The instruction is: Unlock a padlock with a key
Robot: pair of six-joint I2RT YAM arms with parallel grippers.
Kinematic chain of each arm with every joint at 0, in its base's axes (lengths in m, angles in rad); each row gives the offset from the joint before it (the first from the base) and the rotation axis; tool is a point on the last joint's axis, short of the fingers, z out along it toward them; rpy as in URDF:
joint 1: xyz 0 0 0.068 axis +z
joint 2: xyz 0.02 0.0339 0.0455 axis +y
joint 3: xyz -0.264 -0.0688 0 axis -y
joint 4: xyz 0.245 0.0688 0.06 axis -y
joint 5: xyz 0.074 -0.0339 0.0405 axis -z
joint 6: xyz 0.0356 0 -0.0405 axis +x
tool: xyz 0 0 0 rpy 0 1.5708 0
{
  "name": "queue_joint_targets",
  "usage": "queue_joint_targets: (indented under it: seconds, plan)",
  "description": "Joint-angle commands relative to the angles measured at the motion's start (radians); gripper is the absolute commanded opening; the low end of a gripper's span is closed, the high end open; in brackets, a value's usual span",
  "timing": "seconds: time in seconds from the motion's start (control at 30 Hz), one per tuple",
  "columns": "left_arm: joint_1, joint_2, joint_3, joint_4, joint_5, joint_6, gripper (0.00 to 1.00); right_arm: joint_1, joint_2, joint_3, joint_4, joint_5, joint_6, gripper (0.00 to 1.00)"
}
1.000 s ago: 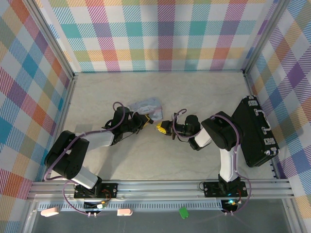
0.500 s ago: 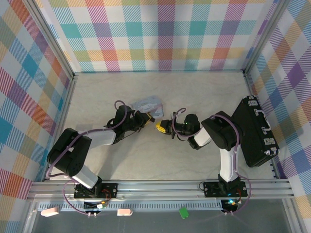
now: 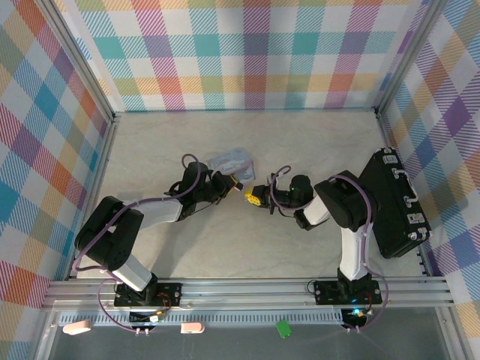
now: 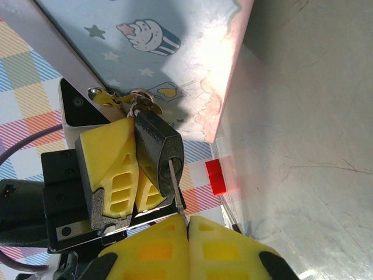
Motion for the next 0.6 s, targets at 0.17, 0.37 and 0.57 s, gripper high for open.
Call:
queue_joint_targets:
  seconds: [0.17,0.37,0.57]
  plan:
    - [-0.085,-0.012,0.033,-0.025,0.243,0.034,0.02,-0.048,0.018,0.002,0.038,0.111,-0.025,0.0]
    - [-0.086,-0.019,0.038,-0.037,0.246,0.041,0.03,-0.054,0.027,0.002,0.039,0.108,-0.033,0.0]
    - [-0.095,-0.011,0.048,-0.037,0.247,0.042,0.02,-0.053,0.03,0.016,0.04,0.107,-0.03,0.0]
